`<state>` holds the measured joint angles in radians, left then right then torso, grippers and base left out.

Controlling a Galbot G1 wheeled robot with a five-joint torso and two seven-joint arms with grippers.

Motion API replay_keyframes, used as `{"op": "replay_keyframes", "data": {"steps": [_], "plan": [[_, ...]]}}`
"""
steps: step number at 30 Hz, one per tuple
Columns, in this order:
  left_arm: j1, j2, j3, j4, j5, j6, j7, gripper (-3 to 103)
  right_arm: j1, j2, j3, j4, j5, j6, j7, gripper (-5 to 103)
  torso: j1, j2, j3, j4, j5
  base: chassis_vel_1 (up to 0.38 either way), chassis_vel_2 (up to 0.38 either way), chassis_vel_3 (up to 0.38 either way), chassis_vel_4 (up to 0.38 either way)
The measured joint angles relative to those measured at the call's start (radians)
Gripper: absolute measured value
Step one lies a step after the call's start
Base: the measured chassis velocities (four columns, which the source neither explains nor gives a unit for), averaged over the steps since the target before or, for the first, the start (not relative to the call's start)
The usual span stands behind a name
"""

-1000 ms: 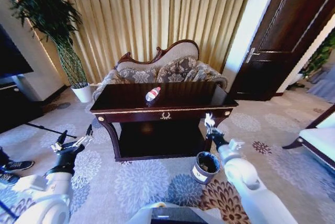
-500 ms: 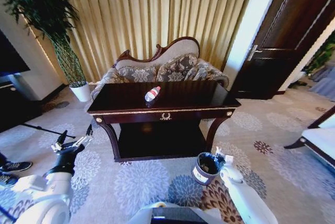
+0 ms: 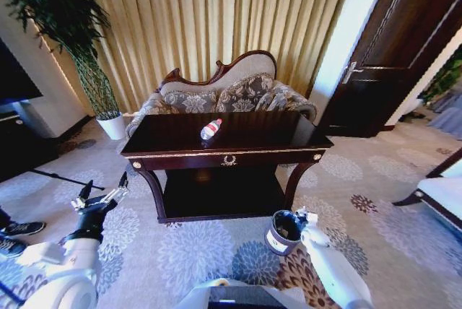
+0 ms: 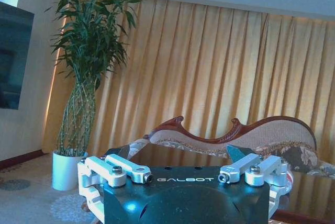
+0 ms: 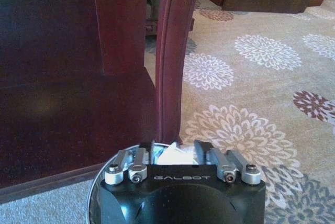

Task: Move to the front of the table and place the trash on the table into the trash bin.

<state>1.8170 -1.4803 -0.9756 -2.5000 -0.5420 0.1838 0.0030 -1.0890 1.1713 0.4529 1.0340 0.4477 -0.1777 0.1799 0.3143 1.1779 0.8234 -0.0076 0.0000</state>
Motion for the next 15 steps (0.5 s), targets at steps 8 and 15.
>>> {"op": "replay_keyframes", "data": {"steps": [8, 15], "plan": [[-0.002, 0.001, 0.002, 0.0, 0.0, 0.0, 0.0, 100, -0.009, -0.001, 0.005, 0.018, -0.005, 0.0, -0.002, 69, 0.0, 0.0, 0.0, 0.0002, -0.0001, 0.0, 0.0, 0.0, 0.0], [0.003, -0.002, -0.001, 0.0, -0.001, -0.005, 0.001, 100, -0.021, 0.001, 0.009, 0.031, -0.006, 0.0, -0.002, 95, 0.0, 0.0, 0.0, 0.0001, 0.0, 0.0, 0.0, 0.0, 0.0]]}}
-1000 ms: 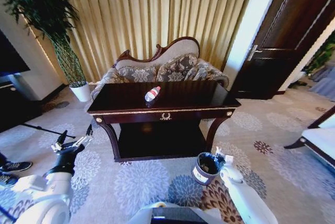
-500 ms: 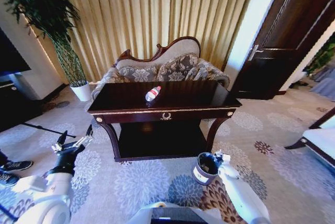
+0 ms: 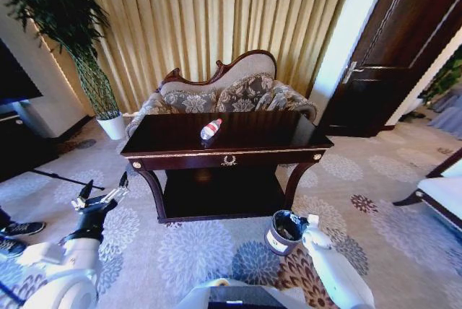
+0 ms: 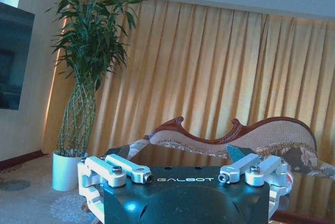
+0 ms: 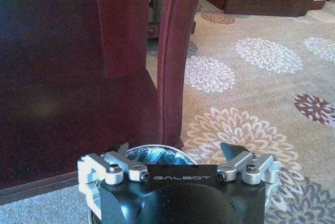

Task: Move to the front of the table and place the trash on the table into the trash bin.

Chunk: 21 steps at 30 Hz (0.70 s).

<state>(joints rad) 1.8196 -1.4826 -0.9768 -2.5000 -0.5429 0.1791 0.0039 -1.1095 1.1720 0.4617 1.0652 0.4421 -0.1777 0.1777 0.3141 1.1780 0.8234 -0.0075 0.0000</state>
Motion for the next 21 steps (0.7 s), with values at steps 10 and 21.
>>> {"op": "replay_keyframes", "data": {"steps": [10, 21], "plan": [[-0.002, 0.0, 0.003, 0.0, 0.0, -0.003, 0.001, 100, -0.031, -0.013, 0.016, 0.053, 0.022, 0.007, -0.017, 100, 0.0, 0.0, 0.0, 0.0001, 0.0, 0.0, 0.0, 0.0, 0.0], [-0.006, -0.006, 0.016, 0.0, 0.006, -0.013, 0.002, 100, -0.206, -0.013, 0.087, 0.567, 0.09, 0.11, -0.162, 100, 0.0, 0.0, 0.0, 0.0002, -0.0003, 0.0, 0.0, 0.0, 0.0]]}}
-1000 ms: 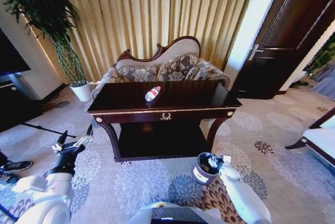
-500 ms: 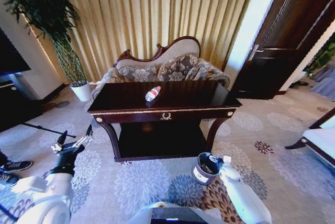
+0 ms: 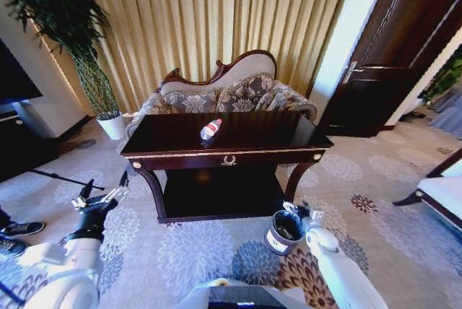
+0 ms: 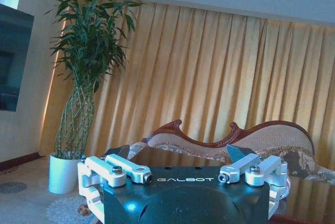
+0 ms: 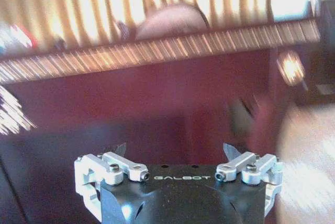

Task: Move to the front of the table and place the trash on the table into the trash bin.

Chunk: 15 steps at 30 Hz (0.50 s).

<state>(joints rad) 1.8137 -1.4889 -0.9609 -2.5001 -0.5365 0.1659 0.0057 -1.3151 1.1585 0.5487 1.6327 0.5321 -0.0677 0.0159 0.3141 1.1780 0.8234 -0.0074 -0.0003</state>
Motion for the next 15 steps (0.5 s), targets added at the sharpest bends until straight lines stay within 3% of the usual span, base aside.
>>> {"op": "replay_keyframes", "data": {"steps": [4, 8, 15], "plan": [[-0.003, -0.001, 0.002, 0.0, 0.0, 0.0, 0.001, 100, -0.039, 0.006, 0.007, 0.149, -0.014, -0.001, 0.002, 100, 0.0, 0.0, 0.0, -0.0002, 0.0002, 0.0, 0.0, 0.0, 0.0], [-0.008, -0.003, 0.003, 0.0, -0.001, 0.0, 0.001, 100, -0.077, -0.016, -0.009, 0.44, -0.021, -0.085, 0.057, 100, 0.0, 0.0, 0.0, -0.0001, 0.0, 0.0, 0.0, 0.0, 0.0], [-0.007, 0.006, -0.002, 0.0, -0.002, 0.0, 0.003, 100, -0.095, -0.029, -0.015, 0.602, -0.02, -0.163, 0.08, 100, 0.0, 0.0, 0.0, -0.0001, 0.0002, 0.0, 0.0, 0.0, 0.0]]}}
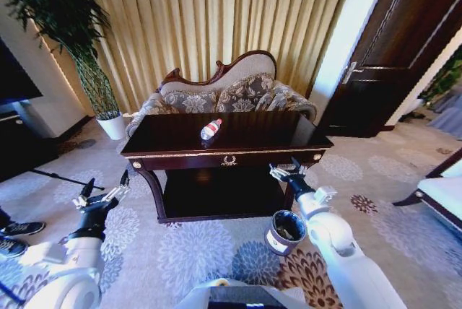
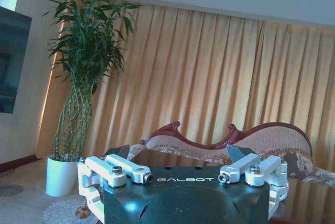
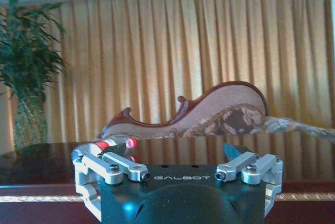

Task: Move to the front of the table and place the trash on the table into the trash bin.

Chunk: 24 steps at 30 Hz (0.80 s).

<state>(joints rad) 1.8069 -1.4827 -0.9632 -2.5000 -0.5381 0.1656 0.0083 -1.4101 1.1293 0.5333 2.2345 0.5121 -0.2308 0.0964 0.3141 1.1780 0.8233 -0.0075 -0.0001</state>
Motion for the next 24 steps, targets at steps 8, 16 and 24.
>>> {"op": "replay_keyframes", "data": {"steps": [8, 16, 24], "plan": [[0.001, 0.013, -0.008, 0.0, 0.005, 0.0, 0.001, 100, -0.018, -0.004, 0.008, 0.037, -0.003, -0.007, -0.022, 100, 0.0, 0.0, 0.0, 0.0, 0.0001, -0.008, 0.006, 0.004, -0.003], [0.005, 0.01, -0.008, 0.0, 0.008, 0.0, 0.002, 100, -0.019, -0.009, 0.008, 0.044, -0.005, -0.007, -0.035, 100, 0.0, 0.0, 0.0, 0.0, 0.0001, -0.1, 0.108, 0.107, -0.1], [0.004, 0.008, -0.007, 0.0, 0.01, -0.001, -0.001, 100, -0.023, -0.01, 0.005, 0.044, -0.004, -0.007, -0.041, 100, 0.0, 0.0, 0.0, 0.0002, 0.0001, -0.247, 0.254, 0.251, -0.257]]}}
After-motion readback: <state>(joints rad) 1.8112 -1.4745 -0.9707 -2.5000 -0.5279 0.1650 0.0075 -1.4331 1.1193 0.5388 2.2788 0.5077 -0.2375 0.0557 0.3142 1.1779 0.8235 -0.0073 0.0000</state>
